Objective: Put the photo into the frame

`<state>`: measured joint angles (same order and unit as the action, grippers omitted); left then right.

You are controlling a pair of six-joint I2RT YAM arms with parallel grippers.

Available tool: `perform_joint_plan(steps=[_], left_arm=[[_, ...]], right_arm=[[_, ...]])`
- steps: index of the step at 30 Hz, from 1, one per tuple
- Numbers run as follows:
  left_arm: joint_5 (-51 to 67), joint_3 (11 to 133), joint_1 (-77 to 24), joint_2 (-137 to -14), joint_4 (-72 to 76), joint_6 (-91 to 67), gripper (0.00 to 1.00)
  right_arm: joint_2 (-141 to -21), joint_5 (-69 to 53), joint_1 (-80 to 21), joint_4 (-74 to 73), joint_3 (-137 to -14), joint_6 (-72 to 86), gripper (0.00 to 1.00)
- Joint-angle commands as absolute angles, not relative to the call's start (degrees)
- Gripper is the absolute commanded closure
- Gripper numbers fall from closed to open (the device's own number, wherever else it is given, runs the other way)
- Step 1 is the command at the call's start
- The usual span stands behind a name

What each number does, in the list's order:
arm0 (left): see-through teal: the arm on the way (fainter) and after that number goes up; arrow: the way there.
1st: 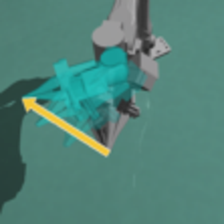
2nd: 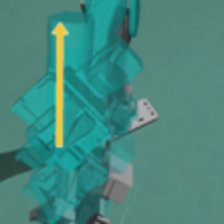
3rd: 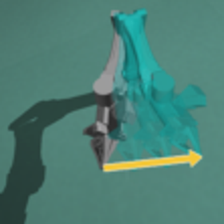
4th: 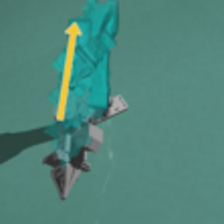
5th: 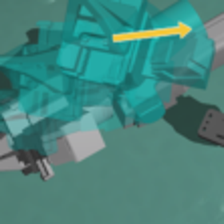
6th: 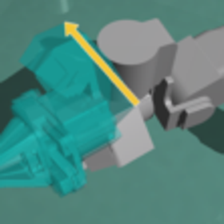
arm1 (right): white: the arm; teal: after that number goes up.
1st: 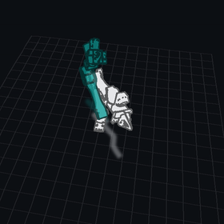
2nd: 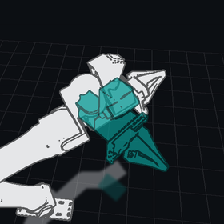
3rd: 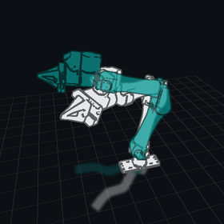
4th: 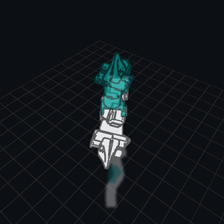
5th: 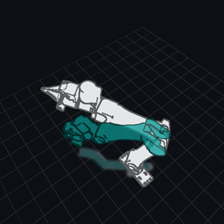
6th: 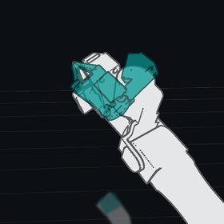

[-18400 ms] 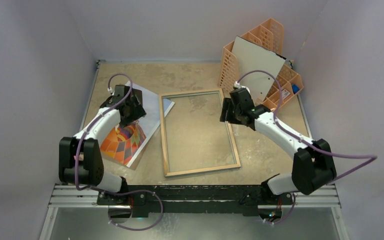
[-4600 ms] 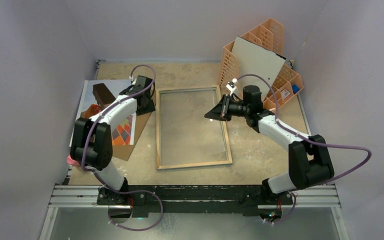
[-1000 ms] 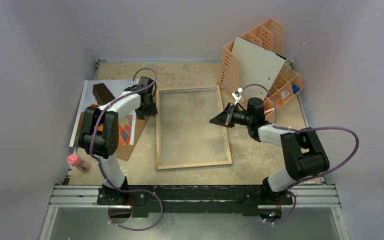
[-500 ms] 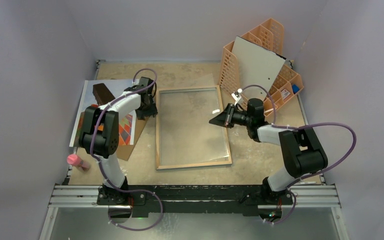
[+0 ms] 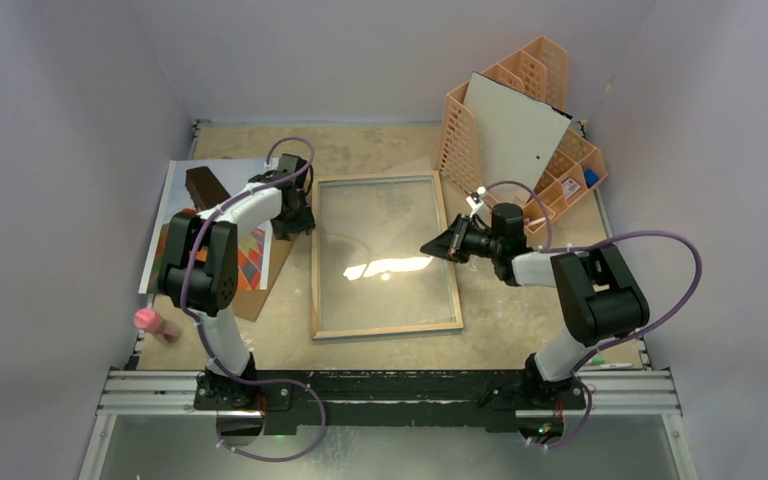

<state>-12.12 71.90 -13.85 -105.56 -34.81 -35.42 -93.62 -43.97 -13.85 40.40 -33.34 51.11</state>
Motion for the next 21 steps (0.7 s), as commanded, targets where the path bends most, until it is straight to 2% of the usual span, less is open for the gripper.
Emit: perform_joint_plan(steps=[1,12,21], left_arm=[[-11.2,73.5,-13.4,-105.8,-33.6,-36.2,0.51],[-11.0,73.2,-13.4,-105.6,-33.7,-36.3,0.51],[-11.0,73.2,-13.4,-105.7,-33.7,-36.2,0.51]], right_arm=[[-93.2,-41.6,-13.9,41.4,-32.3,52.5,1.00],[-94.7,-40.0,-13.9,43.7,-30.5,53.5,1.00],[-95.5,-43.5,-13.9,52.9,-30.1,52.9,1.00]])
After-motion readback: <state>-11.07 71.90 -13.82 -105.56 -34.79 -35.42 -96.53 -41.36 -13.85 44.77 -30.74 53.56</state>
